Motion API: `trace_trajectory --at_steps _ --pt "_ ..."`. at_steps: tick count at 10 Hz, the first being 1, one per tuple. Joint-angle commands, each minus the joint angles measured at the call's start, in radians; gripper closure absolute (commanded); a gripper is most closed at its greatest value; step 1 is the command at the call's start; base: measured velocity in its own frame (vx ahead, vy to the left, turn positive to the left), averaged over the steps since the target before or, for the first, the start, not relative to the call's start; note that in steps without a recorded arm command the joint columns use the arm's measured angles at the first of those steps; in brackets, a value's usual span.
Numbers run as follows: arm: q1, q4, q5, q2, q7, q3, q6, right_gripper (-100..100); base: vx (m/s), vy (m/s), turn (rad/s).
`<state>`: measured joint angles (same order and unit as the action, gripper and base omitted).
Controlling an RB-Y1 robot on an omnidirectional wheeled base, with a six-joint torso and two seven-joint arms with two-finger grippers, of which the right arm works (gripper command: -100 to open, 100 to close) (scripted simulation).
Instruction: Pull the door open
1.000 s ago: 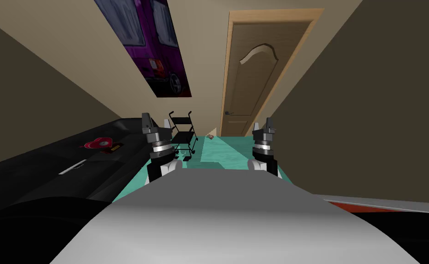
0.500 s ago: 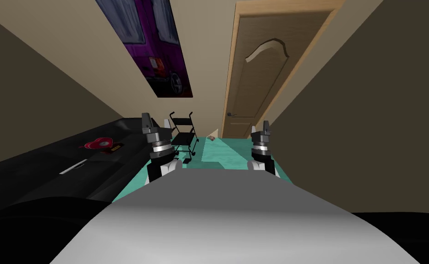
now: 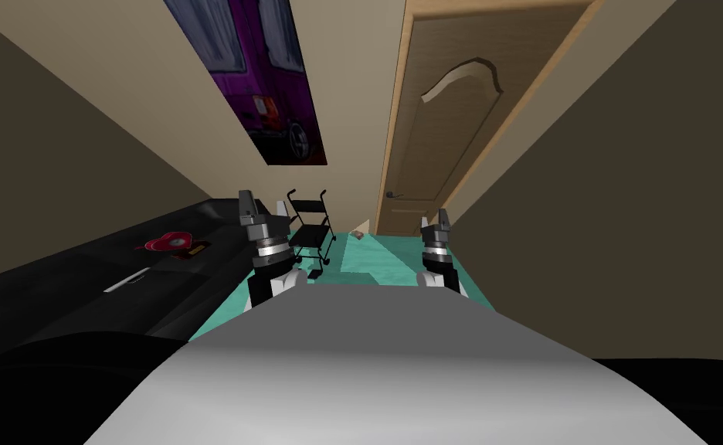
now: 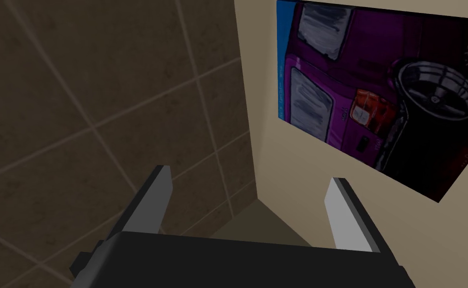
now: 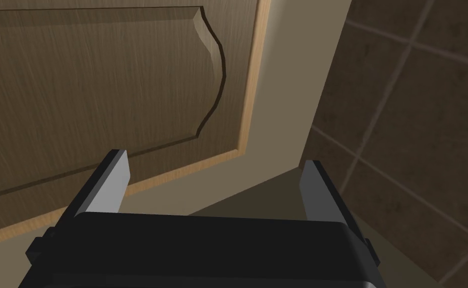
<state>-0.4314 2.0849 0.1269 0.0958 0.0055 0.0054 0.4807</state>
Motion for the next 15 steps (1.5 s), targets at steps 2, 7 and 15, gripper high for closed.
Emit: trace_trajectory --at_steps 2,7,15 --pt "0.006 -0.049 0.01 0.016 -0.007 -0.009 0.014 -100 0.092 0.003 0.049" --pt "0.017 -0.142 0.029 0.044 -0.015 -0.022 0.035 -100 0.095 -0.003 0.063" --pt "0.037 -0.309 0.062 0.093 -0.031 -0.044 0.073 -100 0.101 -0.004 0.066"
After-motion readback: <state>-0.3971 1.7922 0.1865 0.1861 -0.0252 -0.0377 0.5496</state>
